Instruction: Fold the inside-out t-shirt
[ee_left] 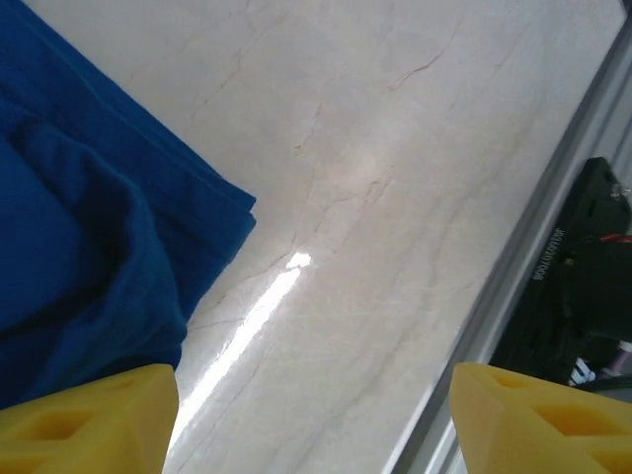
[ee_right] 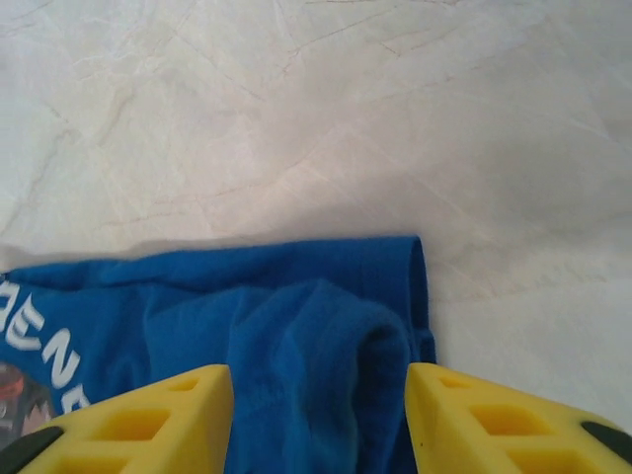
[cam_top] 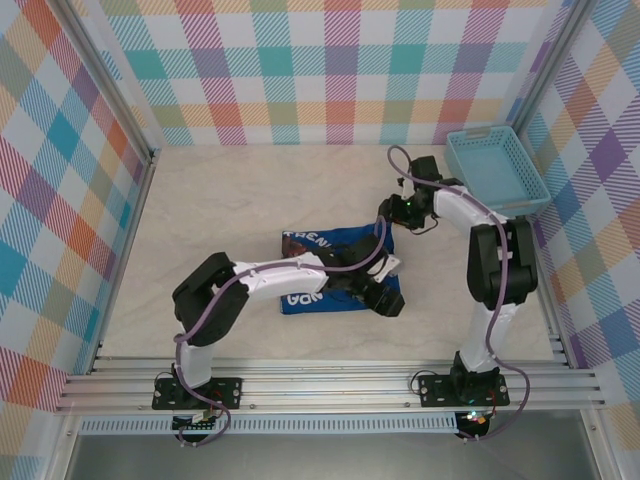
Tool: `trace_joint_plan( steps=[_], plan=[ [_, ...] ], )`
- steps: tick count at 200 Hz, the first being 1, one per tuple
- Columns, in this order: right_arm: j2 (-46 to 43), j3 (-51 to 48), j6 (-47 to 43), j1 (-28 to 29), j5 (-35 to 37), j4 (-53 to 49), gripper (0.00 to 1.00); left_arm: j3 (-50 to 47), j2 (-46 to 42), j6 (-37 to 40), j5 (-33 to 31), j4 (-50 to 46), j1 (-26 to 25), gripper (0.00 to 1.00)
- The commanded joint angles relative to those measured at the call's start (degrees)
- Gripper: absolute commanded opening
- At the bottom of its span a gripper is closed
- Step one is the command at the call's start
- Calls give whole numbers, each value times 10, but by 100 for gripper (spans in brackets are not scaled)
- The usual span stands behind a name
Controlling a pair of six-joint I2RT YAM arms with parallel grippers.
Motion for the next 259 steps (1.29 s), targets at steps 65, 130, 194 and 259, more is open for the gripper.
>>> trace_joint_plan(
  steps=[65, 130, 194, 259],
  plan=[
    [-265, -287, 95, 124, -5, 6, 67, -153, -227, -67, -133, -36, 183, 77],
    [-179, -238, 102, 186, 198, -48, 69, -148, -149, -67, -123, -36, 207, 77],
    [-253, -310, 107, 116, 176, -82, 53, -173, -141, -38, -138, -61, 207, 77],
    [-317, -287, 134, 155, 84, -40, 51, -111, -130, -5, -146, -53, 213, 77]
  ],
)
